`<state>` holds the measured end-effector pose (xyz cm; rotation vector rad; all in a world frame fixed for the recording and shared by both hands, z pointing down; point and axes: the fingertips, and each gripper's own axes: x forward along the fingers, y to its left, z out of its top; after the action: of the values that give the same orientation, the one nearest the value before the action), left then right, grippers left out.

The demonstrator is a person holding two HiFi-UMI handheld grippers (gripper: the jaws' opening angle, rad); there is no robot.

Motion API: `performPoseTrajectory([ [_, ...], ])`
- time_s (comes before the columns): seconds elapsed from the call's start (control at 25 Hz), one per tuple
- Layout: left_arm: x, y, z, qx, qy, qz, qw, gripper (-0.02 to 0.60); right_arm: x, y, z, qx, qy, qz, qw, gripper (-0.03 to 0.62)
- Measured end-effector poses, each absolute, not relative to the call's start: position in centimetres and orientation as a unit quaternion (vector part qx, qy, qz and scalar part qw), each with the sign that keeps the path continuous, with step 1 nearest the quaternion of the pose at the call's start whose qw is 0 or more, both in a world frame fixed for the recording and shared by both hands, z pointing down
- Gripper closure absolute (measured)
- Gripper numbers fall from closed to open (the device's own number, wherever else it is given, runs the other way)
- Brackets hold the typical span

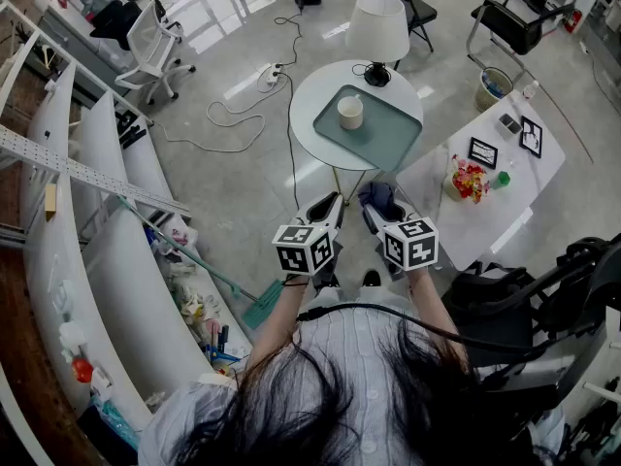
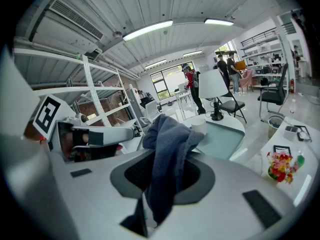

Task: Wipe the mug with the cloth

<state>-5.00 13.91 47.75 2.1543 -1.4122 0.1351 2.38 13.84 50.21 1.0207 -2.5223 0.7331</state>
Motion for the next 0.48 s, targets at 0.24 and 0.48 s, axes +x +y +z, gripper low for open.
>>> performPoseTrajectory([
  [0.24,-4.2,13.1,47.5,0.806,-0.523,0.051,0.272,0.538,3.0,12.9,50.0,0.358,-0.885,0.255,0.155,0.500],
  [0.48,-3.2,12.2,48.0,0.800,-0.530,0.056,0.274,0.538,4.3,12.4,50.3,0.349,-0.889,0.249,0.160,0.500],
])
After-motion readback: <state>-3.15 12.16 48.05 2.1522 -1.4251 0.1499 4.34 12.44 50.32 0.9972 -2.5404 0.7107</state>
